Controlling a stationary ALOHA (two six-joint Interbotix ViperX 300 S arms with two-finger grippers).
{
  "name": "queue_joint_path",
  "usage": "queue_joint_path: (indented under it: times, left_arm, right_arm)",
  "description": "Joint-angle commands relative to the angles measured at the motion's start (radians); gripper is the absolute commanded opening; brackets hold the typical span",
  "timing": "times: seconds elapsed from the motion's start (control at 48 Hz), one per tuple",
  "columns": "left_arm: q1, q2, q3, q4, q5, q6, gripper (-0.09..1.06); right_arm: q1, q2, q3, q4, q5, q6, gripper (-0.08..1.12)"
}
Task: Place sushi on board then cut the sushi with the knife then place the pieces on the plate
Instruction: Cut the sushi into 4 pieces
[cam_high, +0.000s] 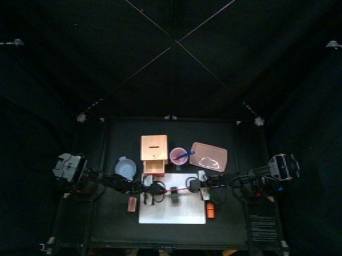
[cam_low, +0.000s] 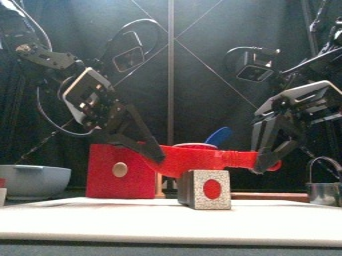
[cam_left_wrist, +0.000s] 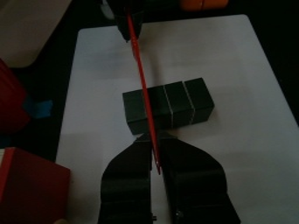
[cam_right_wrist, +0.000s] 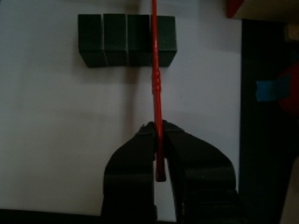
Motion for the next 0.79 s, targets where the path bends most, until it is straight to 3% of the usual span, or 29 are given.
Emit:
queue_joint_path:
  times: [0.021, 0.292, 0.625, 0.792]
  left_arm:
    - [-0.002, 0.011, -0.021, 0.003, -0.005, 0.000, 0.40]
    - [0.003, 0.054, -0.032, 0.003, -0.006, 0.002, 0.40]
    - [0.051, 0.038, -0.026, 0.005, -0.005, 0.003, 0.40]
    - [0.049, 0.011, -0.028, 0.008, 0.000, 0.005, 0.40]
  right_arm:
    - [-0.008, 0.005, -0.023, 0.000, -0.005, -0.002, 0.40]
    - [-0.023, 0.046, -0.028, -0.003, -0.005, -0.003, 0.40]
    - [-0.069, 0.063, -0.044, -0.037, -0.005, -0.005, 0.40]
    - [-0.063, 0.052, -0.057, -0.043, 0.015, 0.000, 0.40]
